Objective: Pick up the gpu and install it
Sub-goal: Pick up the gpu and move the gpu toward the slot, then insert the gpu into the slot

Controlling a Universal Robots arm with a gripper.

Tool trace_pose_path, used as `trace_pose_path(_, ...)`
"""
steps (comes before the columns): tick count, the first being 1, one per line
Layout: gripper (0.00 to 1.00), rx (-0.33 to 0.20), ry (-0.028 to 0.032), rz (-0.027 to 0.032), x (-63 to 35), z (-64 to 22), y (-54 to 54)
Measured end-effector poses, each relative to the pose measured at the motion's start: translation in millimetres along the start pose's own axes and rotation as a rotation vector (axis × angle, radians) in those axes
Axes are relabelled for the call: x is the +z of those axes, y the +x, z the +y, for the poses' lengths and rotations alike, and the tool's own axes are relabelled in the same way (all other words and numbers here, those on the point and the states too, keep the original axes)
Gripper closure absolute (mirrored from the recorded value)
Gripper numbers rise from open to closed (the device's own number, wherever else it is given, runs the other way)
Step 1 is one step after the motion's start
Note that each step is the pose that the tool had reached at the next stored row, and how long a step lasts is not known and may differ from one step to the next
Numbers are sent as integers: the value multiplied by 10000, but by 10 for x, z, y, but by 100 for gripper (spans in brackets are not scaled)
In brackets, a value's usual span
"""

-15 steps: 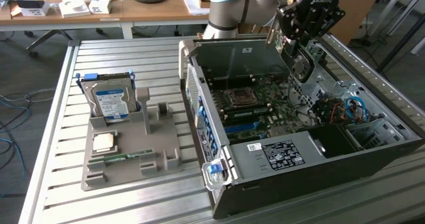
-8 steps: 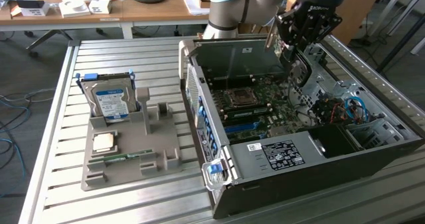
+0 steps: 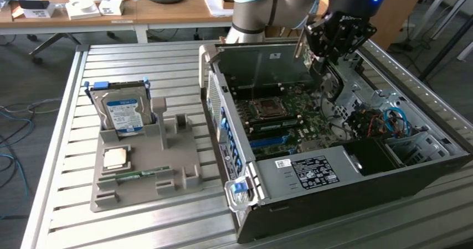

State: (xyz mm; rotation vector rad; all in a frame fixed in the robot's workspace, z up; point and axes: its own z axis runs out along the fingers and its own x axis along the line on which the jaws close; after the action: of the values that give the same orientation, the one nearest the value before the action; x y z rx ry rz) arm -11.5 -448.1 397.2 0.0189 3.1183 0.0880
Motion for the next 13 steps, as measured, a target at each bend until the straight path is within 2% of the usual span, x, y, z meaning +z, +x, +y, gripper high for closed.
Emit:
trace_pose_path(3, 74, 2, -26, -1, 42, -2, -4)
trace_pose_path(13, 74, 1, -26, 0, 42, -2, -5)
